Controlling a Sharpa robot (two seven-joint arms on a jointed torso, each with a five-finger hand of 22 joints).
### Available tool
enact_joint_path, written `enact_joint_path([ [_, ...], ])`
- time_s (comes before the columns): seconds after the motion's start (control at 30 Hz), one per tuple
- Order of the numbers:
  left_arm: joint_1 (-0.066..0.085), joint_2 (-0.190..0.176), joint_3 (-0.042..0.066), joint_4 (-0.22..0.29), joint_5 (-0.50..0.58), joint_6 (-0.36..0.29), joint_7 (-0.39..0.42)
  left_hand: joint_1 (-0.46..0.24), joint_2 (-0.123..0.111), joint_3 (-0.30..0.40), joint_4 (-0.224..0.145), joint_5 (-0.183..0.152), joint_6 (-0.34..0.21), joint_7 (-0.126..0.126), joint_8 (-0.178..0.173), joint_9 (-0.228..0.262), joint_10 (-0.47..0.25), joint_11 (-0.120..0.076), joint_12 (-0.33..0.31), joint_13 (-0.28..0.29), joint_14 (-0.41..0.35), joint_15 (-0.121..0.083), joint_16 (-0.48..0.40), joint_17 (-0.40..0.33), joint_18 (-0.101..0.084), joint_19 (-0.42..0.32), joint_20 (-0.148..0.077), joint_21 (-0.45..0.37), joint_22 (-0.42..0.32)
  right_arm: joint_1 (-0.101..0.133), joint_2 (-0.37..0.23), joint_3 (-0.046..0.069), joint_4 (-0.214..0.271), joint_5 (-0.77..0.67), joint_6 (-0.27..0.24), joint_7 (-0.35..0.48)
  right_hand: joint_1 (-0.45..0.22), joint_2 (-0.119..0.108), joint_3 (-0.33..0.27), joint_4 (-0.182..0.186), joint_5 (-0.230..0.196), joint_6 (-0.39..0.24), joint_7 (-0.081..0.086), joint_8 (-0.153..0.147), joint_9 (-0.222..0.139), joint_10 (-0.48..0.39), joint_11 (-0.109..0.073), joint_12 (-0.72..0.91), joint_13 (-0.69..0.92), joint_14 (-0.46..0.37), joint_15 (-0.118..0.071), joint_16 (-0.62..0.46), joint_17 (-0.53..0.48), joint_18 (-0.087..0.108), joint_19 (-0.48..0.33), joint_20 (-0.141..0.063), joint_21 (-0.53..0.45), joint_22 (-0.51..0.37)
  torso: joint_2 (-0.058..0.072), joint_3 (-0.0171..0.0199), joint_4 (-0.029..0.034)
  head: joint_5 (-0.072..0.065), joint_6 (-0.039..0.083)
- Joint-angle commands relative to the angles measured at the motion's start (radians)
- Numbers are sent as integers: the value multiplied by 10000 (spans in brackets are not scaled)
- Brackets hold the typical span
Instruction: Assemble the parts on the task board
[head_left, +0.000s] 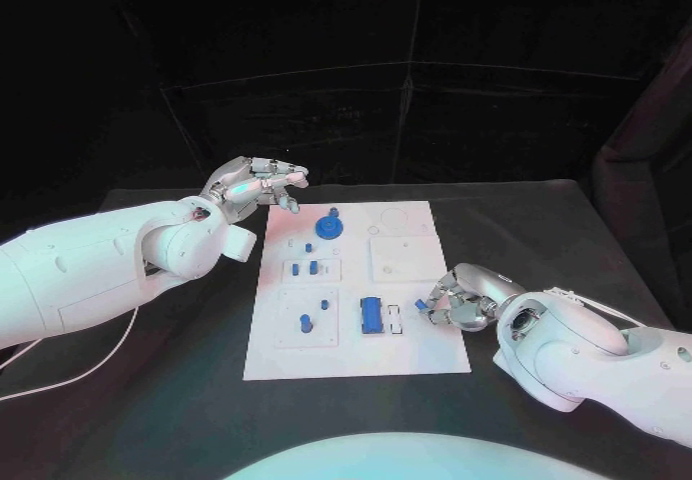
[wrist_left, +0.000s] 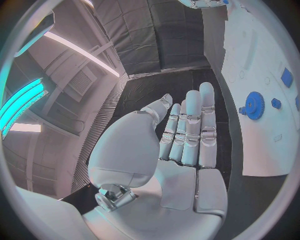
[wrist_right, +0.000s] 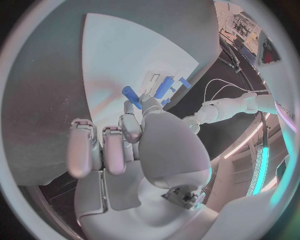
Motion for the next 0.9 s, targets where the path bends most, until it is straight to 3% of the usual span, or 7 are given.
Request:
enact_joint_path([
  [0.03,15,0,7,29,26,110,118,82,45,-14,-39,65,-67,8,62,-9,-88,6,34,-16,-61,0,32,-9,124,68,6,-39,-10,16,160,5,-12,714,-285,200,-71,-76,56,64,-78,102,-16,-67,10,84,-1,28,18,750,-48,77,1188,-155,249,-18,59,532,8,-1,5,2,-9],
  [0.2,16,10,7,35,26,119,114,82,45,-14,-39,65,-67,8,62,-9,-88,6,34,-16,-61,0,32,-9,124,68,6,-39,-10,18,433,5,-176,871,200,87,-338,-157,45,251,-163,267,-61,-55,44,227,-31,244,176,771,-63,134,1283,-182,299,-29,138,659,2,-11,28,-8,-18],
  [0.3,17,8,7,39,26,120,111,82,45,-14,-39,65,-67,8,62,-9,-88,6,34,-16,-61,0,32,-9,124,68,6,-39,-10,18,651,5,-328,942,442,-54,-618,-194,-21,449,-32,466,-132,-29,104,350,-83,429,319,783,-104,167,1339,-200,335,-57,197,753,3,-12,8,22,-23],
  [0.9,19,3,7,57,26,130,100,82,45,-14,-39,65,-67,8,62,-9,-88,6,34,-16,-61,0,32,-9,124,68,6,-39,-10,19,1268,5,-693,858,555,-461,-903,-128,-51,687,-21,822,-284,62,276,462,-203,538,434,796,-200,207,1407,-213,363,-137,244,827,2,4,-11,96,-51],
])
